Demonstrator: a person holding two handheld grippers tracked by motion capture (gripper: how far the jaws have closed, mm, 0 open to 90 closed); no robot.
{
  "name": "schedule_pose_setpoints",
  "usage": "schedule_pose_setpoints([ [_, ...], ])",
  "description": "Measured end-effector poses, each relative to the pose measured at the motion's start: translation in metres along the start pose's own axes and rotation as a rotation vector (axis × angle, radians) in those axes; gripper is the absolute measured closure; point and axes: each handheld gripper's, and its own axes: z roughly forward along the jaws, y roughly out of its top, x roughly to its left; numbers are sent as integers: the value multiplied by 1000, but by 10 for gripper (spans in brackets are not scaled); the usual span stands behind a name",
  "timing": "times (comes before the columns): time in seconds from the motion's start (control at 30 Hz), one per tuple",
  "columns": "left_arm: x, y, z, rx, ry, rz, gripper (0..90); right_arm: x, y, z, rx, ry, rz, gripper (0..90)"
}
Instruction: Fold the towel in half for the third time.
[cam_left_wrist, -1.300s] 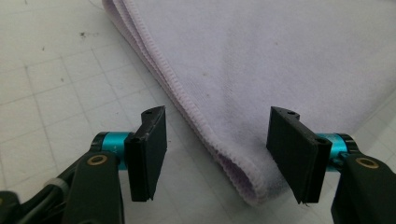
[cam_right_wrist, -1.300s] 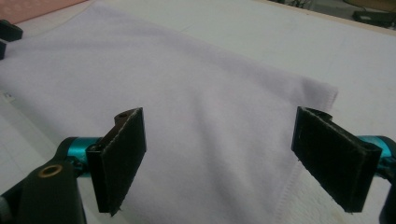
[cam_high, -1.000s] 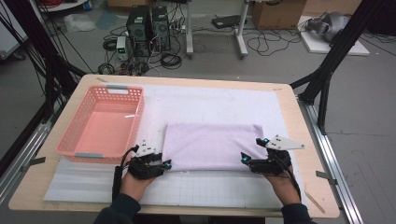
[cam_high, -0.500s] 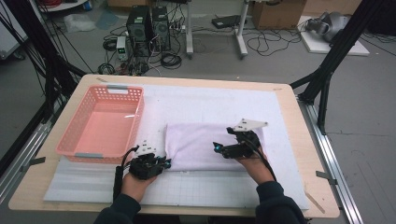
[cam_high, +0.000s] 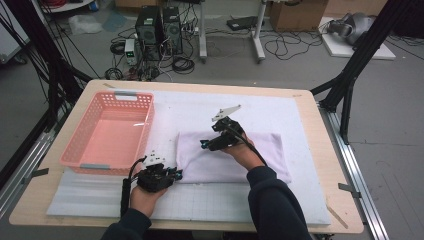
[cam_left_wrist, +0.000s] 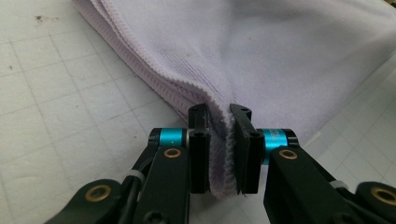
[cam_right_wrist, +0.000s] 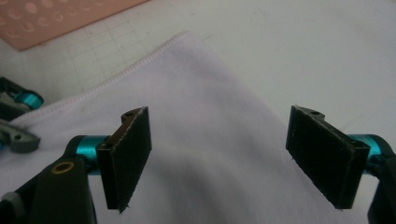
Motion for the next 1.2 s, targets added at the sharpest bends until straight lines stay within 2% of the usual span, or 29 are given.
schedule_pose_setpoints([
  [0.07, 0, 0, 0, -1, 0, 2, 784, 0, 4, 5, 4, 6, -6, 220],
  [0.1, 0, 0, -1, 0, 0, 3, 785, 1, 10, 13, 8, 10, -18, 230],
  [0.23, 1, -1, -2, -4, -6, -6, 785, 0, 17, 26, 26, 20, -16, 237],
  [0.37, 1, -1, -2, -2, -11, -12, 786, 0, 25, 39, 38, 26, -30, 291],
  [0.57, 1, -1, -2, -3, -9, -16, 787, -1, 27, 58, 59, 44, -21, 317],
  [0.67, 1, -2, -2, -4, -7, -18, 787, 4, 30, 71, 85, 58, -36, 328],
  [0.8, 1, -2, -3, -4, -6, -21, 787, 9, 34, 85, 129, 74, -82, 390],
  [0.97, 1, -2, -3, -2, -6, -22, 788, 12, 39, 87, 163, 107, -124, 568],
  [1.03, 2, -2, -3, -1, -8, -30, 790, 14, 41, 87, 172, 129, -127, 747],
  [1.07, 3, -2, -3, 1, -10, -35, 793, 15, 42, 86, 182, 140, -122, 790],
  [1.2, 5, -1, -10, -8, -20, -54, 800, 18, 45, 85, 190, 138, -131, 813],
])
